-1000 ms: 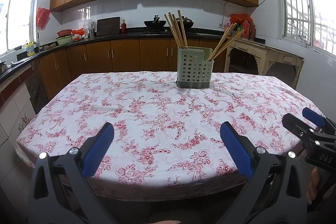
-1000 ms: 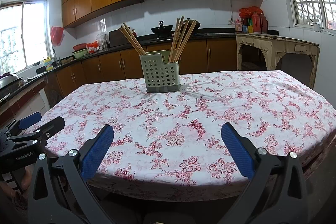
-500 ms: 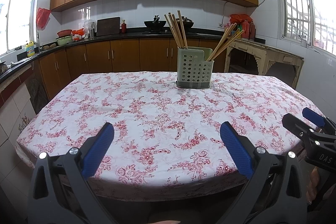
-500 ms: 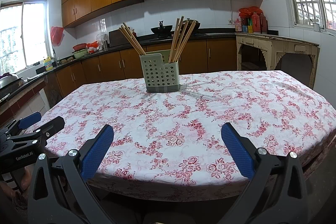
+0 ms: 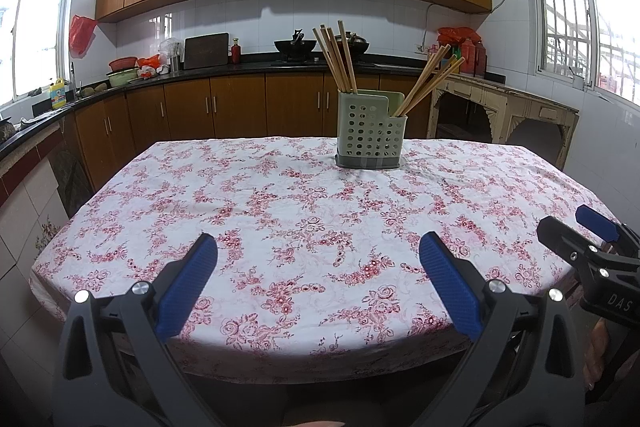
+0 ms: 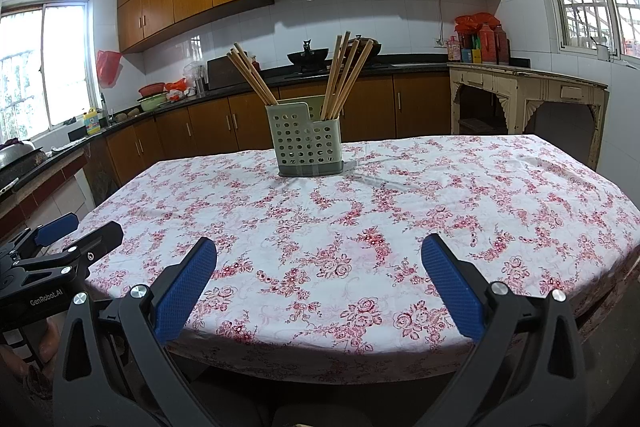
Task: Organize utensils
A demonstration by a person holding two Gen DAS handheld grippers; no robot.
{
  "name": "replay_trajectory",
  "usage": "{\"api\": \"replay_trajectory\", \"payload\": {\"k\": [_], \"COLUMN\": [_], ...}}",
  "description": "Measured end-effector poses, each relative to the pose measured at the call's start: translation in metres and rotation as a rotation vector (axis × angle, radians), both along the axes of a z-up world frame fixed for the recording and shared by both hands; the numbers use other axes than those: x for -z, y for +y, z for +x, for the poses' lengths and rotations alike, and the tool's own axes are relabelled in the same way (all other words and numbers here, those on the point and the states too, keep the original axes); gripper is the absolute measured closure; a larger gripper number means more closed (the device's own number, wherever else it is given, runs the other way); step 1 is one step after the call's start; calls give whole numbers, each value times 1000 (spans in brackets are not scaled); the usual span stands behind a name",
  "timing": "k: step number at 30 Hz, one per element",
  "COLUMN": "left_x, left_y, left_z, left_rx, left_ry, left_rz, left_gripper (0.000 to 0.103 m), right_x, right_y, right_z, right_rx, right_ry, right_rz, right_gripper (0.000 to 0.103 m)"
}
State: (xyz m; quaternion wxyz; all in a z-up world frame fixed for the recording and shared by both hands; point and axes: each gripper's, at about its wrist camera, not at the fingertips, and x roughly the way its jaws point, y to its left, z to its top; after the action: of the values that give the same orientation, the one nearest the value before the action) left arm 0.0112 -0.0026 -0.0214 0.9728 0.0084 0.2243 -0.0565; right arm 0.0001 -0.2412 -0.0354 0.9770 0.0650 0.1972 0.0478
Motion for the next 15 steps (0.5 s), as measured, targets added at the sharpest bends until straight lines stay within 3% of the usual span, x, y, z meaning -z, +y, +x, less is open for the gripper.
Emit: {"api": "replay_trajectory", "payload": {"k": [15], "left_x": [0], "left_y": [0], "left_z": [-1], "left_rx": [2], "left_ry": [-3], "left_rz": [1], "left_gripper": [4], "right_x": [0], "right_y": [0], "right_z": [0], "right_rx": [0], "right_ry": [1], "right_rz": [0], "right_gripper": [2]}}
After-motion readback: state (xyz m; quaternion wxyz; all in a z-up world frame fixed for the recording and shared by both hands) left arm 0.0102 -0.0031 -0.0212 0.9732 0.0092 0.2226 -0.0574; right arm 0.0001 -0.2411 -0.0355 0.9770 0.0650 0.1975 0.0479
